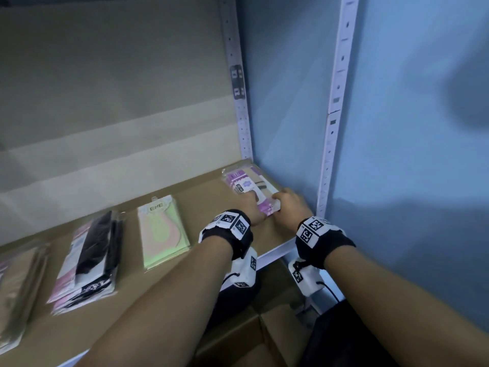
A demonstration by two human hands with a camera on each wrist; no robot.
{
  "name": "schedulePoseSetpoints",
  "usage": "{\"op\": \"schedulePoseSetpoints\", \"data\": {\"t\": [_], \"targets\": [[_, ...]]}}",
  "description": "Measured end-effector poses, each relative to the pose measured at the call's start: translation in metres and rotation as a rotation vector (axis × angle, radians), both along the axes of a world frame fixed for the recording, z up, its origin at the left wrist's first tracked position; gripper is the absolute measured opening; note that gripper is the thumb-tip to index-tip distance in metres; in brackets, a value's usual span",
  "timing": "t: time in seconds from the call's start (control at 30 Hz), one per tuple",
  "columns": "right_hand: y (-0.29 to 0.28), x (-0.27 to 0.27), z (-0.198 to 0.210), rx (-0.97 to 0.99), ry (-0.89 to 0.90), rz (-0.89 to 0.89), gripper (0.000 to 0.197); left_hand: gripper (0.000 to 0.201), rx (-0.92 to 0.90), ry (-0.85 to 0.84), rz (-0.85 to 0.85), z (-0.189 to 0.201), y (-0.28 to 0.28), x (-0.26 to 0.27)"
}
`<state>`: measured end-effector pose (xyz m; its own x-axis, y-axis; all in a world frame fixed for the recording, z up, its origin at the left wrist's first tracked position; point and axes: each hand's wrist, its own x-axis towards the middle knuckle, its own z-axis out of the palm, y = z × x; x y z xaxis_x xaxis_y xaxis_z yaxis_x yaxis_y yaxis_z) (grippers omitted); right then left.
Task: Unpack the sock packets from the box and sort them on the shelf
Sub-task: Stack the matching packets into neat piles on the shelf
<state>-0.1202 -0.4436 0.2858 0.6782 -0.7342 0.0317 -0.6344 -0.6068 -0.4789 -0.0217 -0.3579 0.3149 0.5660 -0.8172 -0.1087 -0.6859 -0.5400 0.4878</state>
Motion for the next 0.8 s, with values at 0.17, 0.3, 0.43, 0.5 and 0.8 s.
{"op": "schedulePoseSetpoints", "data": {"t": [0.17,0.3,0.43,0.5,0.8], "targets": [[-0.01,0.006,-0.005,0.055,0.032,0.004,0.047,0.05,0.067,-0.051,0.033,-0.008,-0.019,0.007],[-0.012,0.01,-0.01,0.058,0.052,0.035,0.036,0.038,0.107,-0.116,0.025,-0.016,-0.027,0.009],[-0.014,0.011,-0.008,0.068,0.037,0.052,0.03,0.027,0.112,-0.116,0.026,-0.016,-0.031,0.008],[-0.016,0.01,-0.008,0.078,0.04,0.068,0.03,0.024,0.09,-0.105,0.019,-0.018,-0.033,0.009],[-0.013,0.006,-0.008,0.059,-0.008,0.095,0.035,0.039,0.013,-0.097,0.045,-0.026,-0.022,0.021]]}}
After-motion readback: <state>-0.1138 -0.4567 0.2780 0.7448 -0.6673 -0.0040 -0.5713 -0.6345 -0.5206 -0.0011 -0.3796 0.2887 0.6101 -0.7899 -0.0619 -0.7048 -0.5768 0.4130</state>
